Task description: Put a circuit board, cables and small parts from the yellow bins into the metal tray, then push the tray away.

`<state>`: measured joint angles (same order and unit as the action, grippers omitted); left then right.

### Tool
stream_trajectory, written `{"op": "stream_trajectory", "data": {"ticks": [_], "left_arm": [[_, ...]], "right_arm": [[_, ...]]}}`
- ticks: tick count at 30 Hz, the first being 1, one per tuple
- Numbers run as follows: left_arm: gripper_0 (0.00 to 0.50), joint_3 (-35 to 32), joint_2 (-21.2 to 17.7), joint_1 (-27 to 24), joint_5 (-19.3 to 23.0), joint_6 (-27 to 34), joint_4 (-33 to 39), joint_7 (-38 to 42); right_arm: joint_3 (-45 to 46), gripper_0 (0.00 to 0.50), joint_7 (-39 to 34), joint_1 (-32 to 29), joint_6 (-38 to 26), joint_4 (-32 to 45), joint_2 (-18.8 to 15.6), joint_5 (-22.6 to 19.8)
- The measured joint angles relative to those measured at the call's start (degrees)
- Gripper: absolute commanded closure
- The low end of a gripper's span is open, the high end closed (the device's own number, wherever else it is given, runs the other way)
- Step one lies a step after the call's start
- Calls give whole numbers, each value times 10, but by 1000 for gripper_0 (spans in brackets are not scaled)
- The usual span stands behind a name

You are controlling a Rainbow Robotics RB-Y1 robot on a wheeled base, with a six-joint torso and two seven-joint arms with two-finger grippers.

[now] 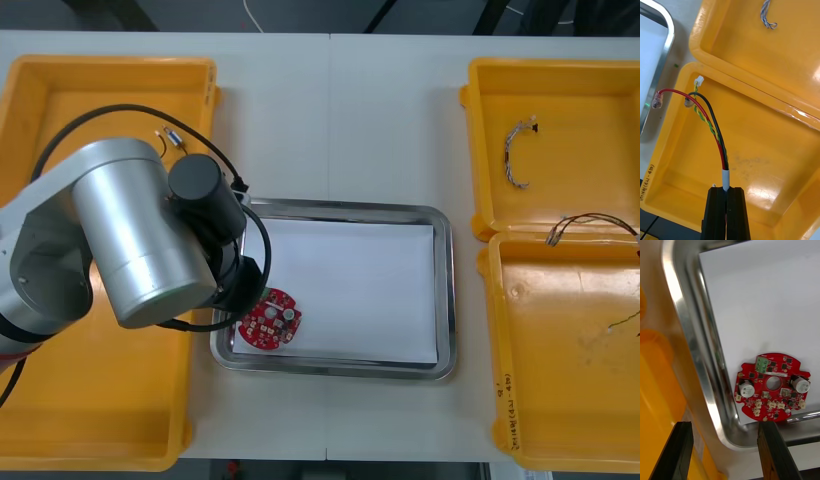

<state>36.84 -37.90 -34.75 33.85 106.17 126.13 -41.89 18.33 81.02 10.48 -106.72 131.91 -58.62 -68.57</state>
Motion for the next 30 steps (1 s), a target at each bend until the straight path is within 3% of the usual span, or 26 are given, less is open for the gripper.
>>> {"op": "stream_trajectory", "data": {"ticks": [4, 15, 22, 25, 30], "left_arm": [[0, -47, -3, 0, 21, 30, 3, 0], [0, -182, -45, 0, 80, 34, 2, 0], [0, -233, -72, -1, 93, 34, -48, 0], [0, -261, -72, -1, 92, 34, -85, 0], [0, -307, -72, -1, 86, 34, -140, -2]], "right_arm": [[-25, 500, 0, 35, -19, 0, 0, -5], [-176, 500, 0, 189, -29, 0, 0, -6], [-270, 500, 0, 275, -29, -7, 2, -6], [-299, 500, 1, 299, -29, -13, 14, -5], [-344, 500, 47, 329, -30, -21, 61, 10]]}}
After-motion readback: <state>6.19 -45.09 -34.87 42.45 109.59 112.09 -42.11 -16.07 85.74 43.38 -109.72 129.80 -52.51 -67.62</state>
